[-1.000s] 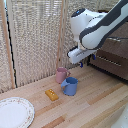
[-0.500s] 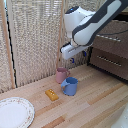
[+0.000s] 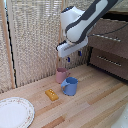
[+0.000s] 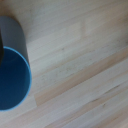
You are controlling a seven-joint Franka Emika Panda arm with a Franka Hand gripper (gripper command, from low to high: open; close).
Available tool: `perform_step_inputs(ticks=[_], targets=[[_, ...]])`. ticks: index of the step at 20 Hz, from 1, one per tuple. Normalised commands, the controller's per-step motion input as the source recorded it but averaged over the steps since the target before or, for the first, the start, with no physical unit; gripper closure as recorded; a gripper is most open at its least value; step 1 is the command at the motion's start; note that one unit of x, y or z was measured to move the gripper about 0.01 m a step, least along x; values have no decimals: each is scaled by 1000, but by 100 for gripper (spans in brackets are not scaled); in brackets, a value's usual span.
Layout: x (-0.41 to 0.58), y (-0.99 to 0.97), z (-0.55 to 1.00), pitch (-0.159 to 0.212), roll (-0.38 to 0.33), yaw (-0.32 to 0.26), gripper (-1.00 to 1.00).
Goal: Propose to navigate your clamp on the clench of the first drawer. Use gentle force to register to the cabinet. Send posterior your swing mandate till over it lurks, a cup of pink essence. Fortify your grip after aiming concentric with the pink cup’s periphery. Manoeuvre the pink towards the cabinet's top. Drop your compression till the cup is resting inside.
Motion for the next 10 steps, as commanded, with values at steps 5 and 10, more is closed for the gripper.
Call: perform_step_inputs(ticks=[5, 10], targets=[[777, -223, 0, 104, 201, -52, -100], [635, -245, -27, 38, 74, -14, -100]])
